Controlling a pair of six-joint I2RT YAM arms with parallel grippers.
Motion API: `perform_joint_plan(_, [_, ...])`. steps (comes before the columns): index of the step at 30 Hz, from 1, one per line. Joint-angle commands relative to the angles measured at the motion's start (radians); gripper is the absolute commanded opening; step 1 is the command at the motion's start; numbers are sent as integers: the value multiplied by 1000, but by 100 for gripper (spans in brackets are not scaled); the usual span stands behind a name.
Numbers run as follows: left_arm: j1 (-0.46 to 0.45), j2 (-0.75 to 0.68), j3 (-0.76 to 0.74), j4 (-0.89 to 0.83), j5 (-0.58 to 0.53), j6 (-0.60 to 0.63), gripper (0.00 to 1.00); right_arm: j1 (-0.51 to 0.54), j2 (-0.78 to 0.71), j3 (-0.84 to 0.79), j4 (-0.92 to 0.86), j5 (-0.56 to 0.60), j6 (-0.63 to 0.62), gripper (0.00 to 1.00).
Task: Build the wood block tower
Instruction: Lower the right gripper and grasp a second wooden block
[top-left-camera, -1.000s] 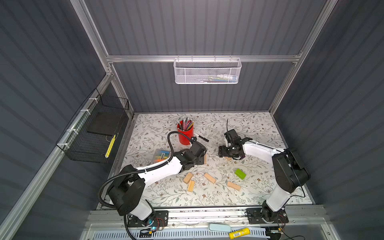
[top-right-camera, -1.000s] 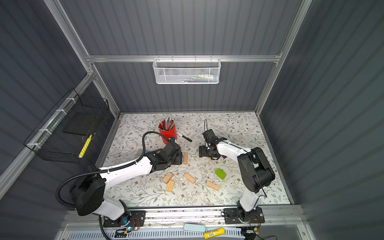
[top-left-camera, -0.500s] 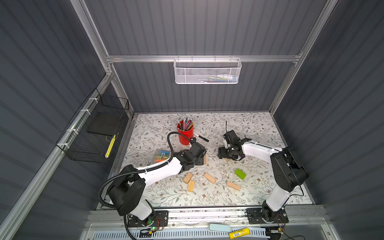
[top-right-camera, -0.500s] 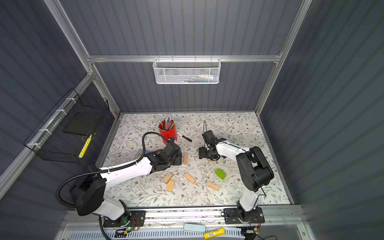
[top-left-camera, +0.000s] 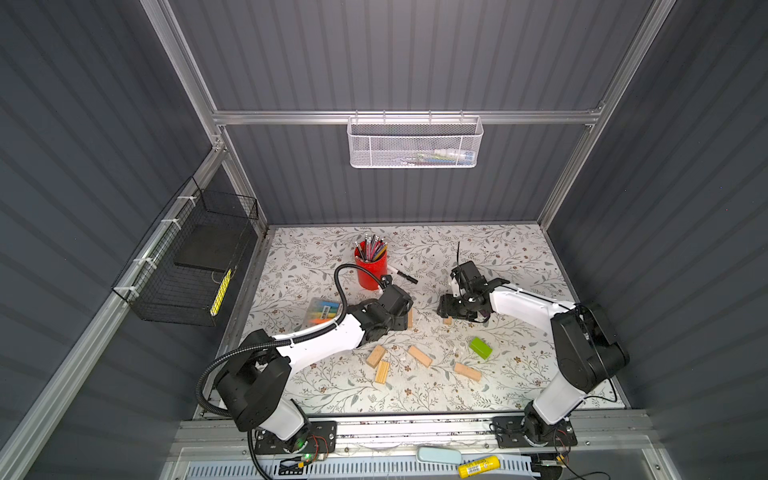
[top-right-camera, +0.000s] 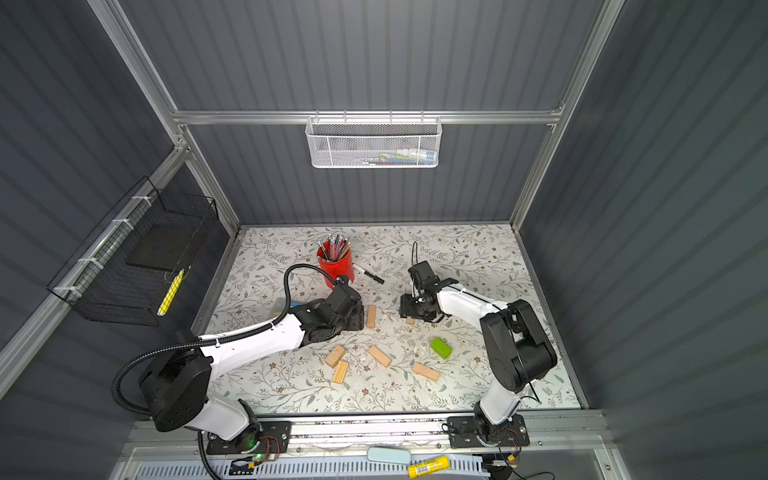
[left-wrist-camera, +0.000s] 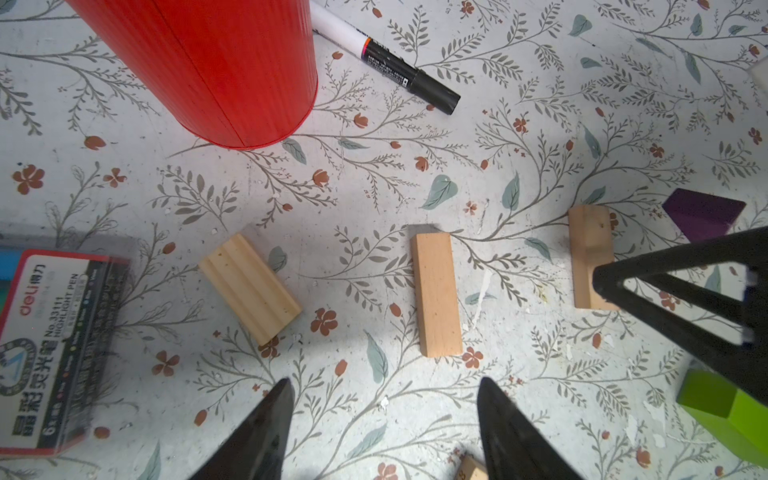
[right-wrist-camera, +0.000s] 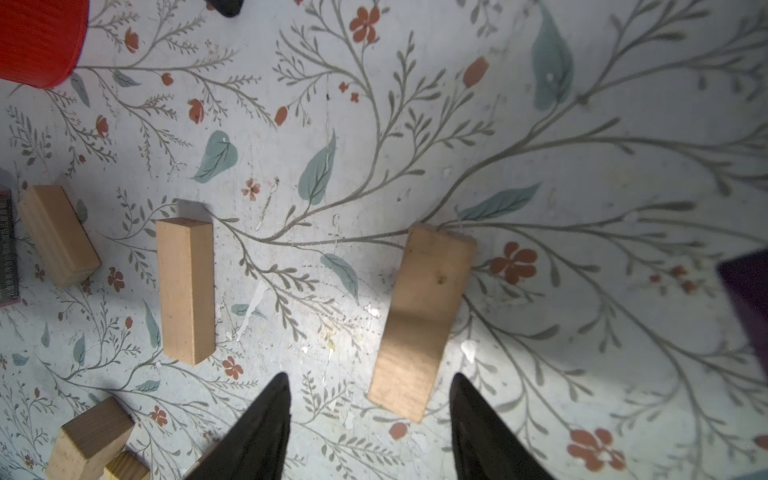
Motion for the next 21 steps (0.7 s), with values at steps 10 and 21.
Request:
perform_joint_plan(10, [-4,2,35,17,15,17,71,-69,34,-22,56,-72,37,42])
perform_joint_plan(21, [-3,18,35,26,9,18,71,-85,84,-20,79,-106,27,27])
